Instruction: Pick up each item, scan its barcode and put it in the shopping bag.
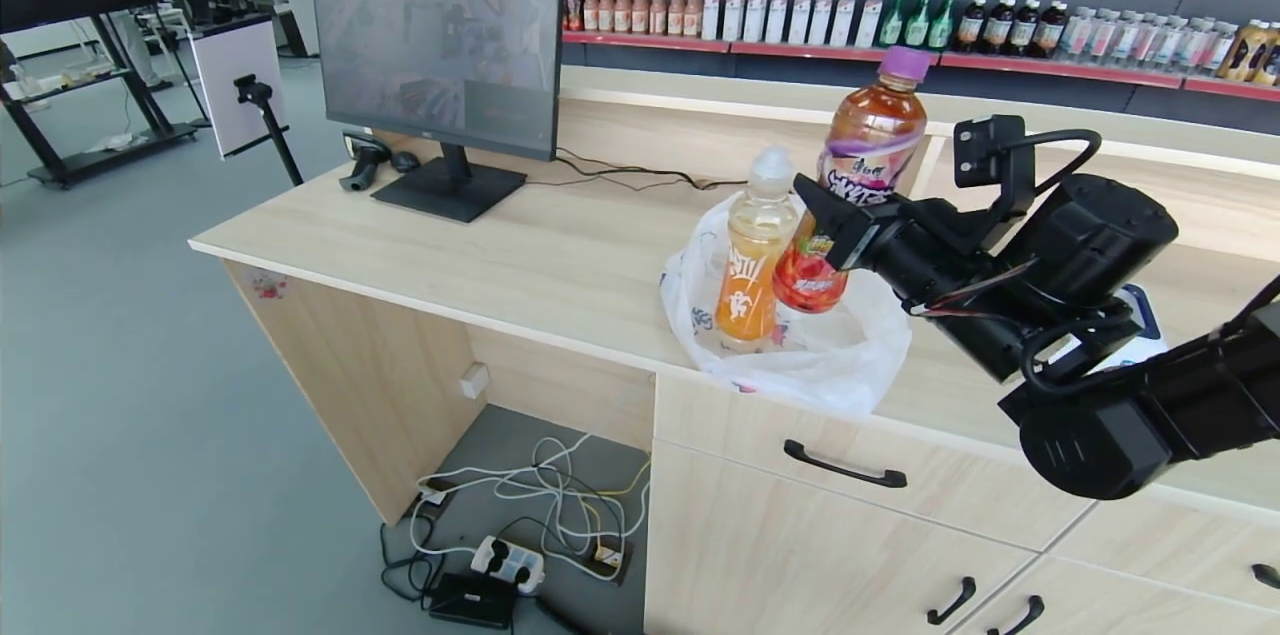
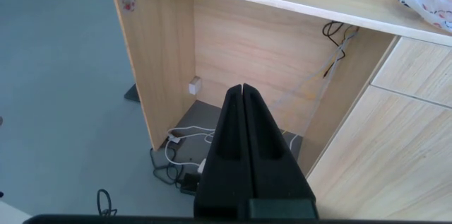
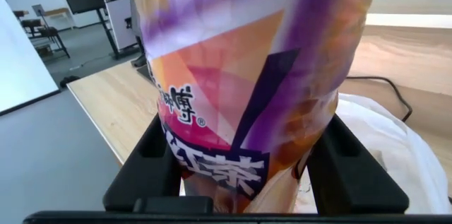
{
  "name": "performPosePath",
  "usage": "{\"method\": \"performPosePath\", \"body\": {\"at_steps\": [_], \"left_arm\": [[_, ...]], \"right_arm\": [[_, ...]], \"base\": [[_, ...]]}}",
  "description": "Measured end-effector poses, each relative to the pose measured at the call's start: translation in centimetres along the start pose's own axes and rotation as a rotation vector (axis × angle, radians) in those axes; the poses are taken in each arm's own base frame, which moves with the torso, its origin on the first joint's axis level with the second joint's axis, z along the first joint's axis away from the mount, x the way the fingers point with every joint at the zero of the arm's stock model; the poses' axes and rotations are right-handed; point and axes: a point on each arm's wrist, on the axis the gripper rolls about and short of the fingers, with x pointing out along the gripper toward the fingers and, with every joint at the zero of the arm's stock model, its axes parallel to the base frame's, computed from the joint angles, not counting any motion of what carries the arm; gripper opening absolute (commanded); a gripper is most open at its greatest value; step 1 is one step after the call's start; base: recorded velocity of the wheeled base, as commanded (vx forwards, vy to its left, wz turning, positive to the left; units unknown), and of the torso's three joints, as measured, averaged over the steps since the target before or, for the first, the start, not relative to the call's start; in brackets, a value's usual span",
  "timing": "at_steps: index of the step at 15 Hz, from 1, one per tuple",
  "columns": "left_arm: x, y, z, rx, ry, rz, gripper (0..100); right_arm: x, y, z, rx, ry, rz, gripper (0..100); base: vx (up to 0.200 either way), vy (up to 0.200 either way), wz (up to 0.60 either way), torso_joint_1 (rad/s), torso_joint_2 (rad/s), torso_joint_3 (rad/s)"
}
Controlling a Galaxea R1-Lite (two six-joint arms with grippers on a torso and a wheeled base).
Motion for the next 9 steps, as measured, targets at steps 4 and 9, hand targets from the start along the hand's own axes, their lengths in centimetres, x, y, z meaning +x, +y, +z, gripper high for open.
{"method": "performPosePath", "body": {"at_steps": [4,9], "left_arm": [[0.0,0.0,0.0,0.0,0.0,0.0,0],[0.0,0.0,0.0,0.0,0.0,0.0,0]], "right_arm": [[1.0,-2.1,-1.2,-0.01,0.001,-0.003,0],[1.4,-4.5,-3.3,-0.027,0.0,-0.016,0]], "base": [[0.0,0.0,0.0,0.0,0.0,0.0],[0.0,0.0,0.0,0.0,0.0,0.0]]}}
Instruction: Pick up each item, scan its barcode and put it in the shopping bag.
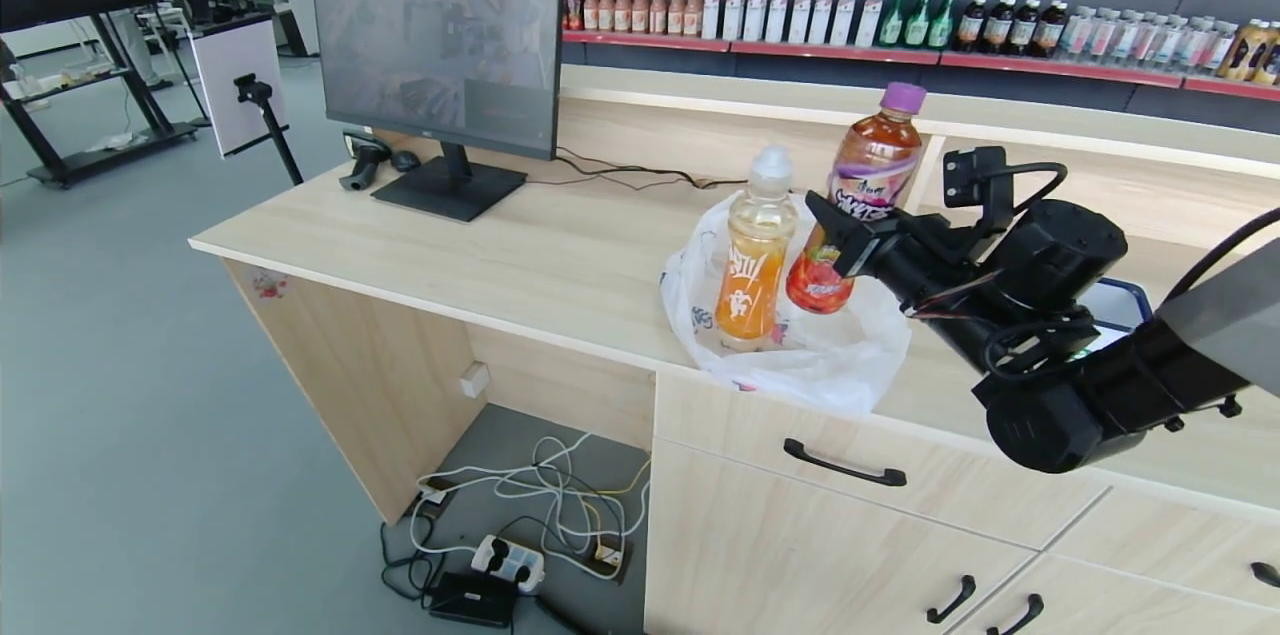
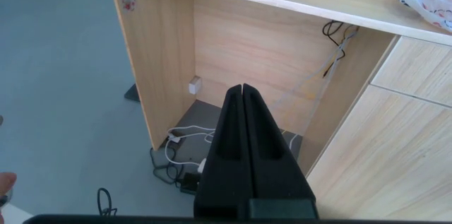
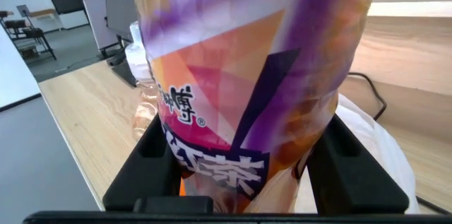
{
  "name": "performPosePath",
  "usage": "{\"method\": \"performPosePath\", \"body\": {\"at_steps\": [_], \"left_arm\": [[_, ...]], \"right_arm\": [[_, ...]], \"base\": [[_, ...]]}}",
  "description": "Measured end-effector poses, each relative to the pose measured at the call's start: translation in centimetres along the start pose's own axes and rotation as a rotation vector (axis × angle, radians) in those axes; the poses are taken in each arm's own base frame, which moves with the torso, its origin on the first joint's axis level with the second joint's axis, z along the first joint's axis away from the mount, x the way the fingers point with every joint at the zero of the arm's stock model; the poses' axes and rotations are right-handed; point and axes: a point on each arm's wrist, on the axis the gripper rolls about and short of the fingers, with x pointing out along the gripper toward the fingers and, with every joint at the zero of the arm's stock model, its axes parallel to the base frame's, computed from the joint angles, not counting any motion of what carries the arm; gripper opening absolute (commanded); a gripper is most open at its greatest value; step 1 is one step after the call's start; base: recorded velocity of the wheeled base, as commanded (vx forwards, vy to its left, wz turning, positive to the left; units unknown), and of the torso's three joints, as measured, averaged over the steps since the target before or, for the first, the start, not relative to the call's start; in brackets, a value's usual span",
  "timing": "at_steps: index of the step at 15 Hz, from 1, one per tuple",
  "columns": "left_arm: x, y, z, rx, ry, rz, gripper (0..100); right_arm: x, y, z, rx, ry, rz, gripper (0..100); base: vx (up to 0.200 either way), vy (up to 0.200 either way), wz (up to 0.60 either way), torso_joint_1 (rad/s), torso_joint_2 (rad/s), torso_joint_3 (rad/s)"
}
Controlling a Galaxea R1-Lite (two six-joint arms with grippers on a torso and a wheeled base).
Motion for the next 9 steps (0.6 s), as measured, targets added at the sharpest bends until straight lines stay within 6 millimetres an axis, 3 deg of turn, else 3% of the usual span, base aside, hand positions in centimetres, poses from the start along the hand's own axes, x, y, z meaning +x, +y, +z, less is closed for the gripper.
{"method": "performPosePath", "body": {"at_steps": [5,9], "left_arm": [[0.0,0.0,0.0,0.0,0.0,0.0,0],[0.0,0.0,0.0,0.0,0.0,0.0,0]], "right_arm": [[0.2,-0.7,-2.5,-0.001,0.027,-0.01,0],[0.4,-0.6,-3.2,-0.001,0.038,-0.003,0]], "base": [[0.0,0.0,0.0,0.0,0.0,0.0],[0.0,0.0,0.0,0.0,0.0,0.0]]}}
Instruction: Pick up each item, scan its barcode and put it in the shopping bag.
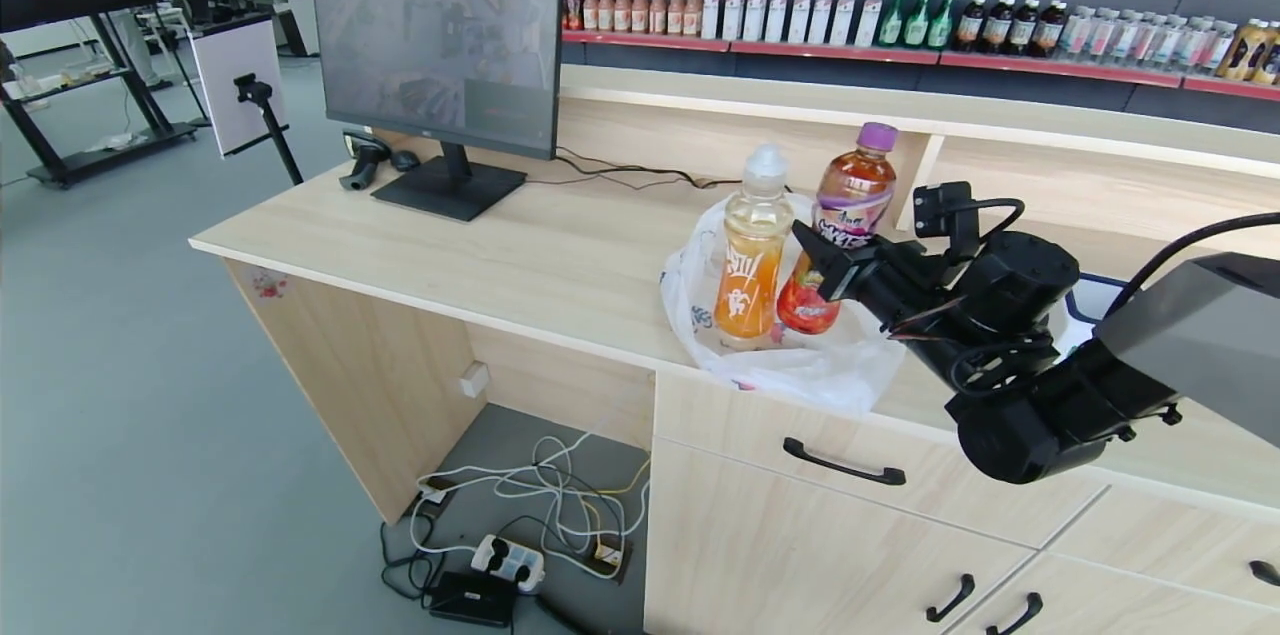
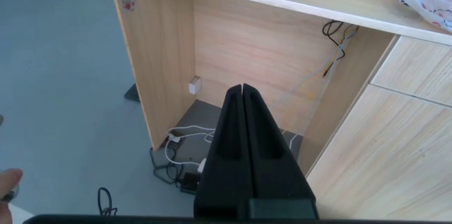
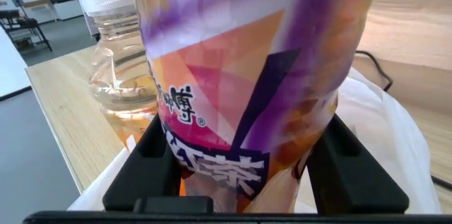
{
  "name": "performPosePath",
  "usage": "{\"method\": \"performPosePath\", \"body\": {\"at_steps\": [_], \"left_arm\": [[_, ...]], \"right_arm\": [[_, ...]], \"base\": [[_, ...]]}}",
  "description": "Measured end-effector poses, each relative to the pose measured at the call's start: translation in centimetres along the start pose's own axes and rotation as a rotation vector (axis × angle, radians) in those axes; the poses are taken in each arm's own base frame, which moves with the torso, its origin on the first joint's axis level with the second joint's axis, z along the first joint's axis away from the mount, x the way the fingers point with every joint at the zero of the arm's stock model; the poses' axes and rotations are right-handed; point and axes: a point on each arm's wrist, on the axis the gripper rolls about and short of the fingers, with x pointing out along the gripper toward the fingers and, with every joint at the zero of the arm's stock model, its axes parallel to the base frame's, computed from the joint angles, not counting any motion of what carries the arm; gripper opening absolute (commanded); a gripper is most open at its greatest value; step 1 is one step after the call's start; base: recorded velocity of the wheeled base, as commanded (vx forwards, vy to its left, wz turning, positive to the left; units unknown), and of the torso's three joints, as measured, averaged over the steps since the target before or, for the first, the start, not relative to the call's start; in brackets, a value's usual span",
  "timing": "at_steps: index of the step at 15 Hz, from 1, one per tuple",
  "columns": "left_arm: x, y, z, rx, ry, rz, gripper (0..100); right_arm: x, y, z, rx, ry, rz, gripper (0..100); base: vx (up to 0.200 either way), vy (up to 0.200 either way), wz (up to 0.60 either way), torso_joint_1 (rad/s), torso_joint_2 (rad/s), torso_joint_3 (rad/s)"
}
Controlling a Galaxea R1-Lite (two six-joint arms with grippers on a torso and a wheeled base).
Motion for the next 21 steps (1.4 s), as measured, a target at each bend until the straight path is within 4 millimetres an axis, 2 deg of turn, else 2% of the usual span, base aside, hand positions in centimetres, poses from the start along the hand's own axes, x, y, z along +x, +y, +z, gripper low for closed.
{"method": "performPosePath", "body": {"at_steps": [18,21], "left_arm": [[0.0,0.0,0.0,0.001,0.0,0.0,0],[0.0,0.0,0.0,0.001,0.0,0.0,0]], "right_arm": [[0.9,-0.9,-3.3,-0.019,-0.011,-0.01,0],[1.2,-1.7,-3.3,-0.025,-0.021,-0.023,0]], "base": [[0.0,0.0,0.0,0.0,0.0,0.0],[0.0,0.0,0.0,0.0,0.0,0.0]]}}
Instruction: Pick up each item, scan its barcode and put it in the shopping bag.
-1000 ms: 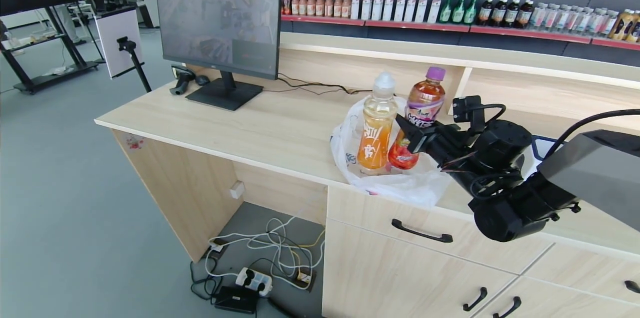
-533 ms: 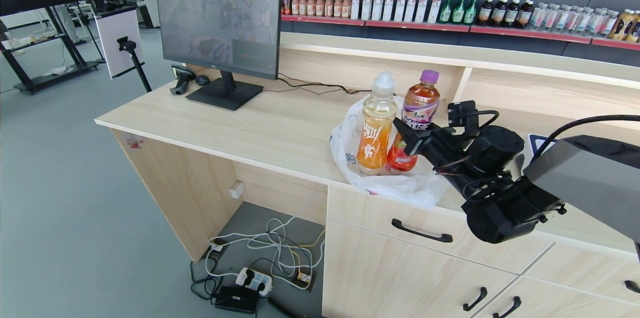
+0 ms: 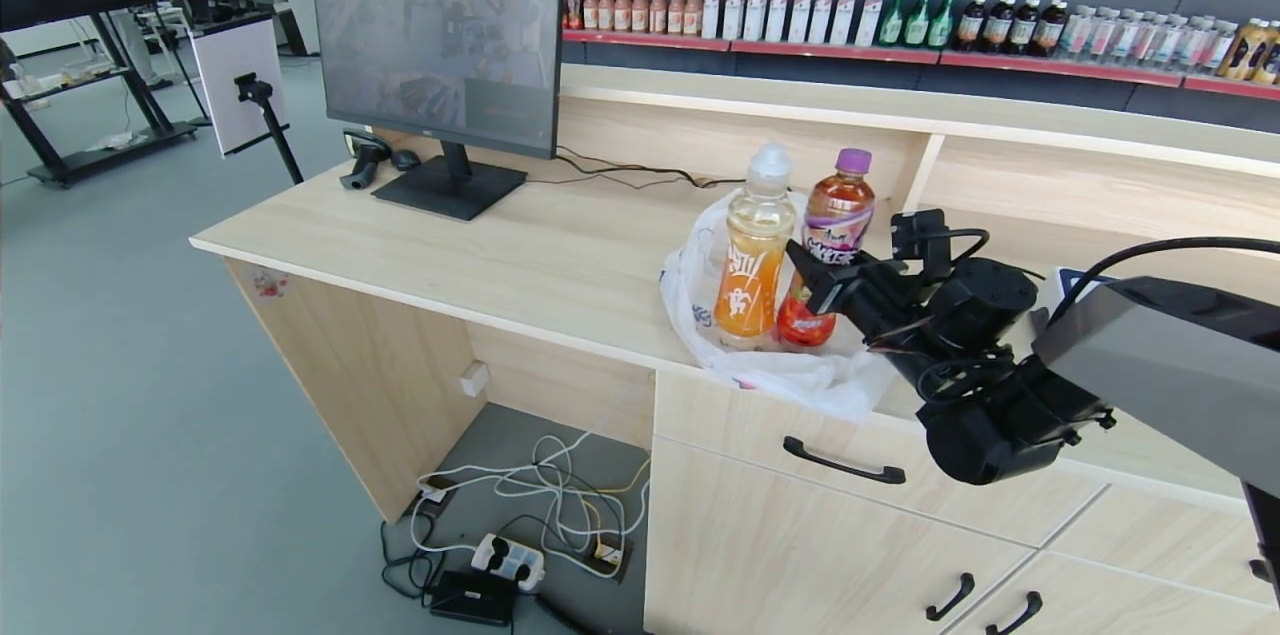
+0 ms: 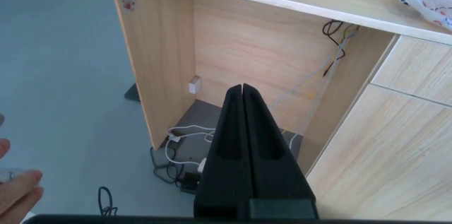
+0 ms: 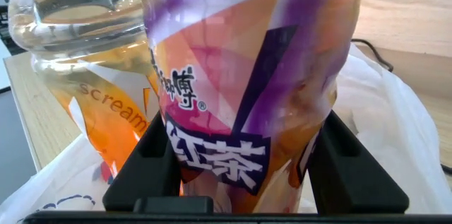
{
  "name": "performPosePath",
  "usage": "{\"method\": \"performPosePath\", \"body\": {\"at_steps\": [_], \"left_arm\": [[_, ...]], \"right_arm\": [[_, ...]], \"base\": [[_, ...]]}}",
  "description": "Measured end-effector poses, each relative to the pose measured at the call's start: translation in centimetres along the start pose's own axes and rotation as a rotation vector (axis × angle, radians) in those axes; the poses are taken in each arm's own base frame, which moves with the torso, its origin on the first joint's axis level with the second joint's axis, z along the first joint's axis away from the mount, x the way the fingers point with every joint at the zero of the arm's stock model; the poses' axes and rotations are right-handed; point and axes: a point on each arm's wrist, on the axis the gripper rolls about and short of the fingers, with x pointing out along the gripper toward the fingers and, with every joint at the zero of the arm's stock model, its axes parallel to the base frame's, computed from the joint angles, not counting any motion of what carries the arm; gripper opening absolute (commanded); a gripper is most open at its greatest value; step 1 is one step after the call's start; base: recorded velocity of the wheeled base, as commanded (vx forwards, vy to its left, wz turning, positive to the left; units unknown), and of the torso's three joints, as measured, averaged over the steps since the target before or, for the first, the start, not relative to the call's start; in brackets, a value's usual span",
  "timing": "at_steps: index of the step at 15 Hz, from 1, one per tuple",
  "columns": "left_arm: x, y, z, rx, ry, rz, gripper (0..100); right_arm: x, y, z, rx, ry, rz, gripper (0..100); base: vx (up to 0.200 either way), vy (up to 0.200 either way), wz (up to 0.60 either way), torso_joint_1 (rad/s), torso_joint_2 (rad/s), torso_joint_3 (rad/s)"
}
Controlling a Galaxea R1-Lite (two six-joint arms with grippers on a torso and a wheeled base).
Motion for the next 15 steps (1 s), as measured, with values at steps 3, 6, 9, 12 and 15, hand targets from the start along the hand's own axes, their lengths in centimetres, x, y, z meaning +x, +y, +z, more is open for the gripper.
{"method": "performPosePath", "body": {"at_steps": [3,6,9,12,15], "left_arm": [[0.0,0.0,0.0,0.0,0.0,0.0,0],[0.0,0.0,0.0,0.0,0.0,0.0,0],[0.0,0.0,0.0,-0.001,0.0,0.0,0],[0.0,0.0,0.0,-0.001,0.0,0.0,0],[0.0,0.0,0.0,0.0,0.0,0.0,0]], "right_arm": [[0.1,-0.5,0.0,-0.014,-0.006,-0.011,0],[0.0,-0.6,-0.1,-0.015,-0.002,-0.017,0],[0.1,-0.9,-0.1,-0.017,-0.006,-0.018,0],[0.7,-1.4,0.5,-0.03,-0.04,-0.025,0],[1.4,-2.6,1.5,-0.069,-0.095,-0.044,0]], "base": [[0.0,0.0,0.0,0.0,0.0,0.0],[0.0,0.0,0.0,0.0,0.0,0.0],[0.0,0.0,0.0,0.0,0.0,0.0],[0.0,0.0,0.0,0.0,0.0,0.0],[0.0,0.0,0.0,0.0,0.0,0.0]]}}
